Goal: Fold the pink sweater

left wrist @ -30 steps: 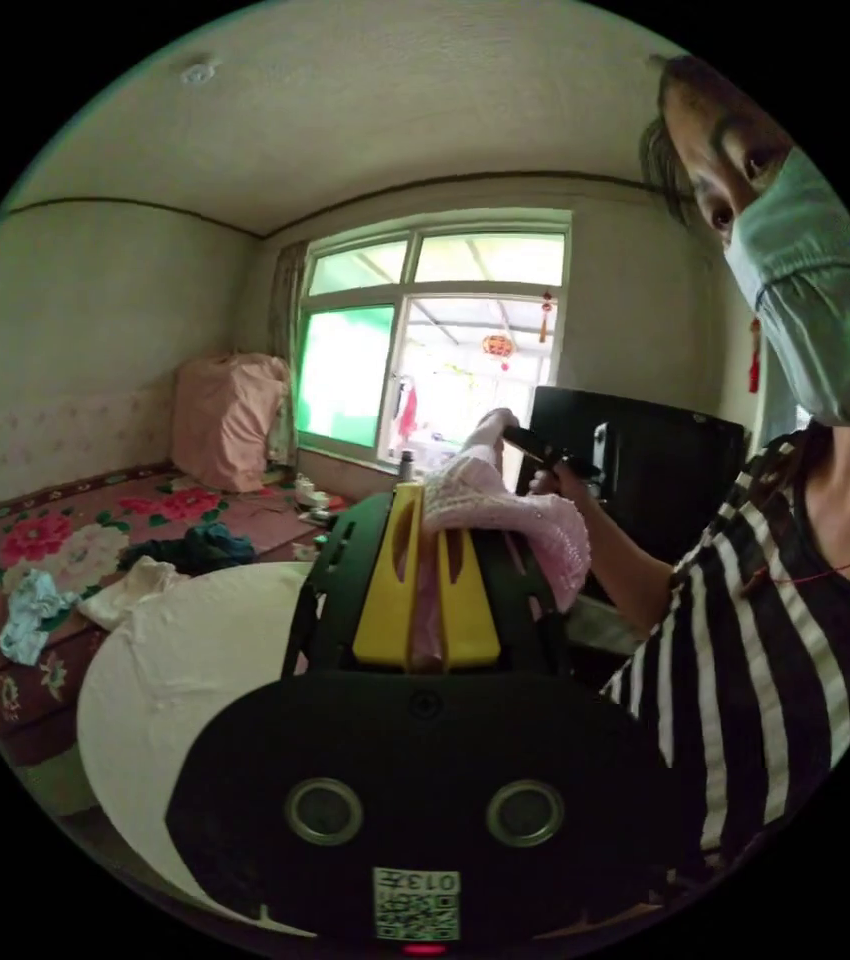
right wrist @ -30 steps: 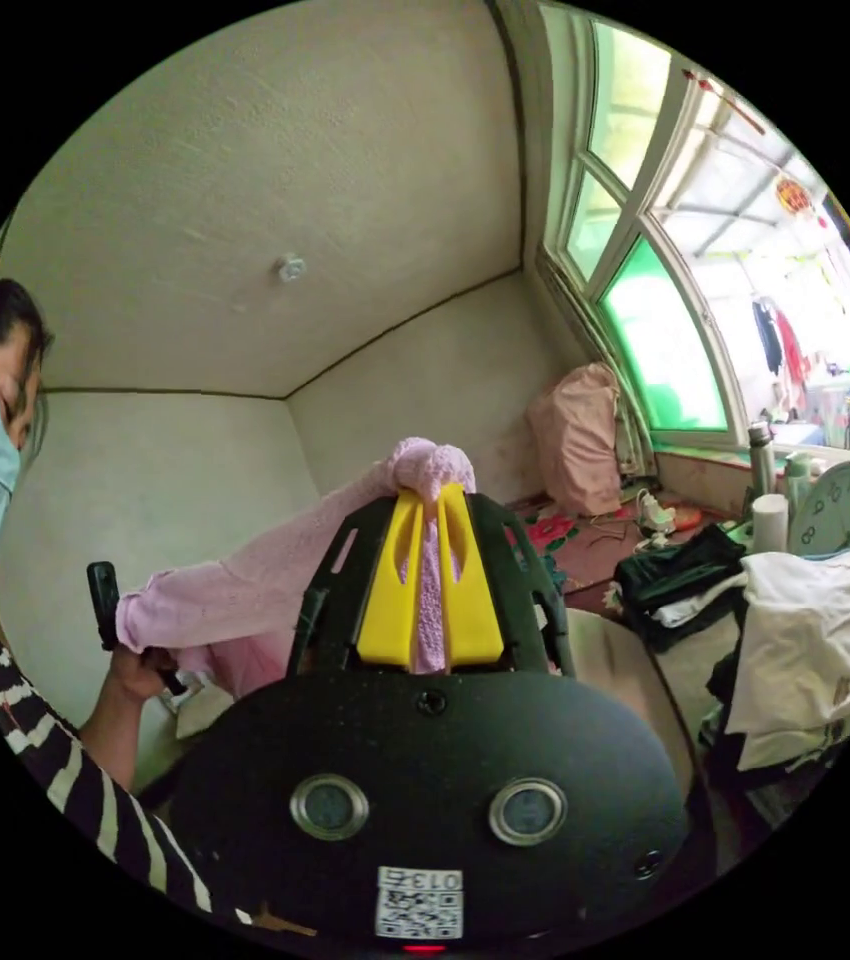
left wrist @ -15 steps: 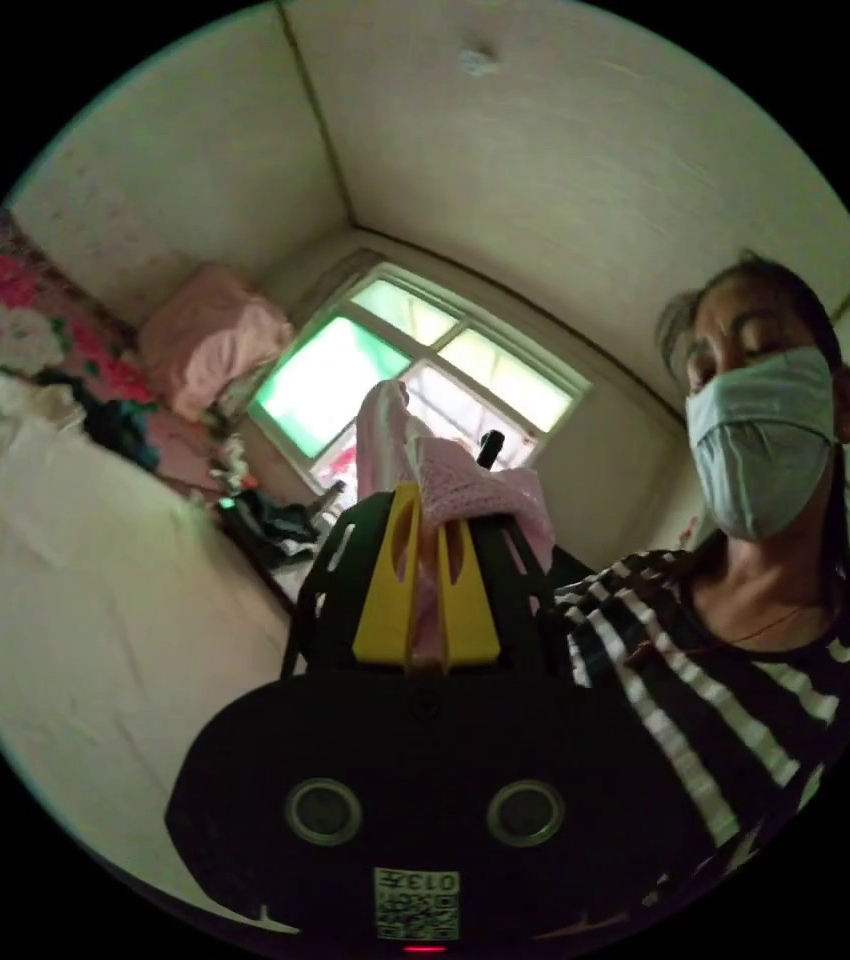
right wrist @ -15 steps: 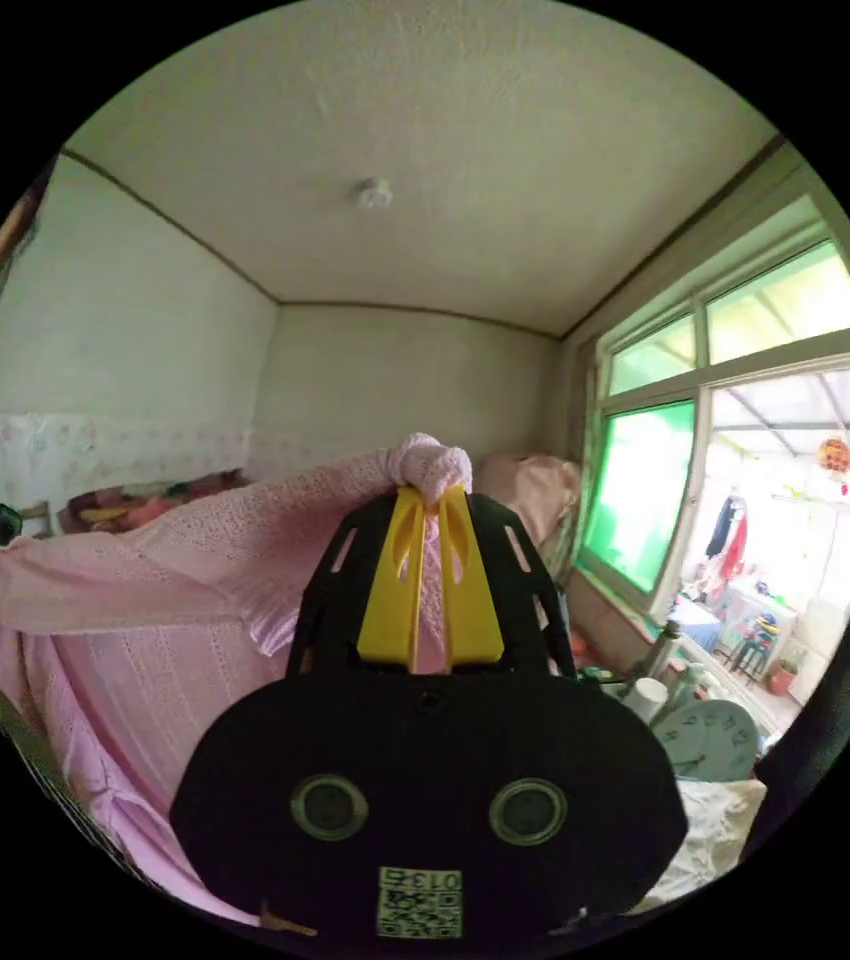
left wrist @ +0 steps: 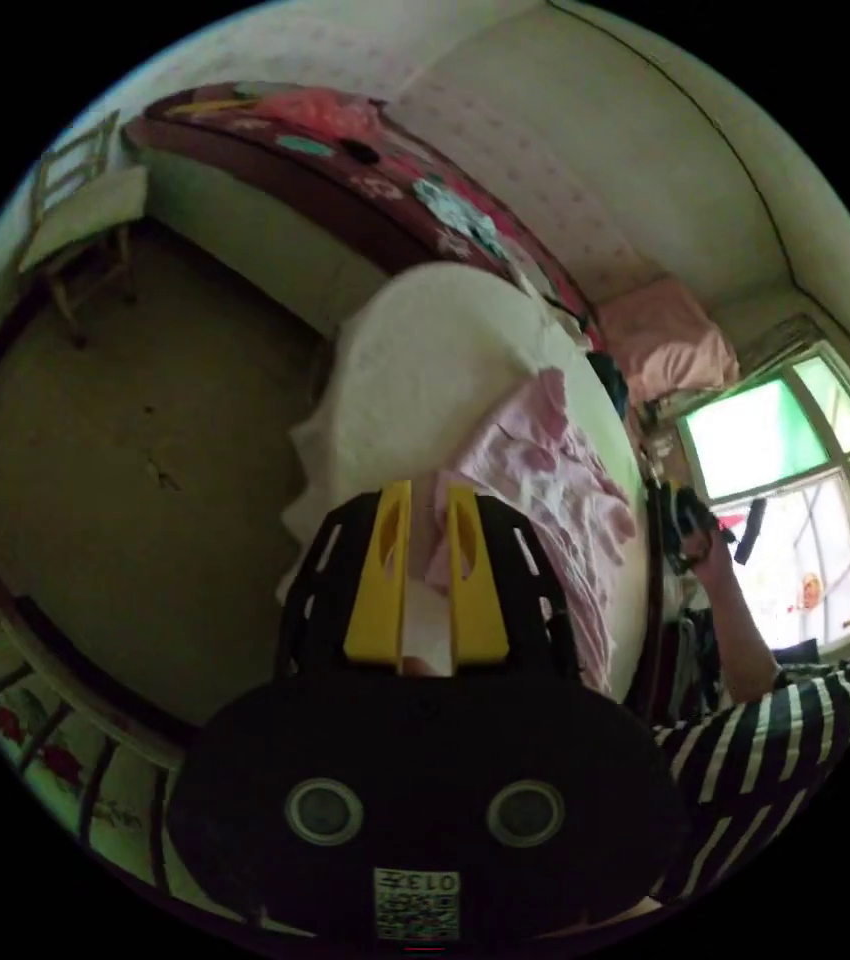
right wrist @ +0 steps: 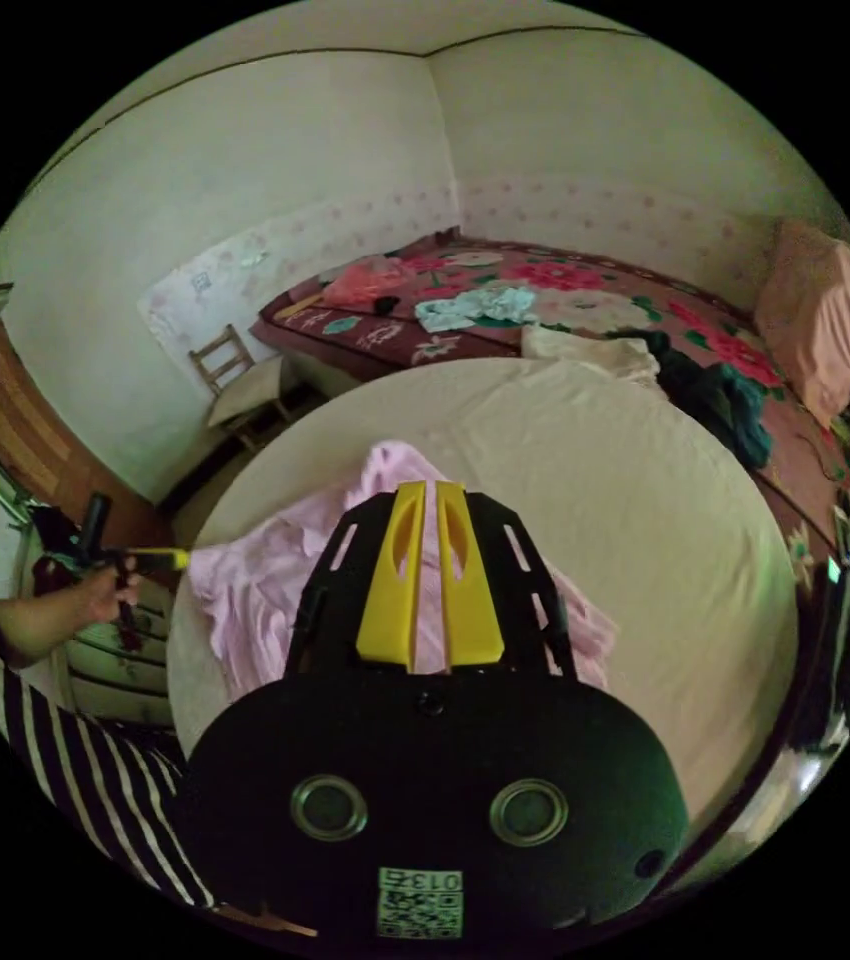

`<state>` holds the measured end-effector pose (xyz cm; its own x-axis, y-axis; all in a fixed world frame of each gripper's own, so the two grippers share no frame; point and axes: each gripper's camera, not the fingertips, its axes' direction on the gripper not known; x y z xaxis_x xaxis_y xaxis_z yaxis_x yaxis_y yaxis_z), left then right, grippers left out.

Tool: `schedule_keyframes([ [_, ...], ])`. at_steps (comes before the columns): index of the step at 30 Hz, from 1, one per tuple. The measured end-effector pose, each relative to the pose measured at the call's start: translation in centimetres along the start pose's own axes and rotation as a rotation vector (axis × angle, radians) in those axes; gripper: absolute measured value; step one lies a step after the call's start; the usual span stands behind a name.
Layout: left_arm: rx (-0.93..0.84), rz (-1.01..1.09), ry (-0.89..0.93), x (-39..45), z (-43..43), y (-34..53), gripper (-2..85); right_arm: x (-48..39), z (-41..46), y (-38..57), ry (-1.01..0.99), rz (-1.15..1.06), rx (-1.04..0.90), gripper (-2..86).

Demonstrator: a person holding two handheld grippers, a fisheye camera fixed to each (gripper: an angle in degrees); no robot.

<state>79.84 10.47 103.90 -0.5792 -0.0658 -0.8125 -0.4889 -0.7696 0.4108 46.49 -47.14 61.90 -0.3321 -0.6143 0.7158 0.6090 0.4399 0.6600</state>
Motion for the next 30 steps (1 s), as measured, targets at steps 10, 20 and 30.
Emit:
schedule_keyframes([
  [10, -0.128, 0.678, -0.179, 21.0, 14.1, -10.2, 13.8, 11.6, 9.1, 4.8, 0.165, 0.294, -0.218, 8.9],
  [20, -0.332, 0.776, -0.383, 28.5, 27.5, -16.3, 8.1, 12.8, 19.4, -1.4, 0.172, 0.103, -0.402, 2.8],
  [30, -0.283, 0.683, -0.311, 23.8, 20.3, -27.2, 3.2, 14.9, 18.4, -3.9, 0.221, 0.035, -0.236, 3.6],
])
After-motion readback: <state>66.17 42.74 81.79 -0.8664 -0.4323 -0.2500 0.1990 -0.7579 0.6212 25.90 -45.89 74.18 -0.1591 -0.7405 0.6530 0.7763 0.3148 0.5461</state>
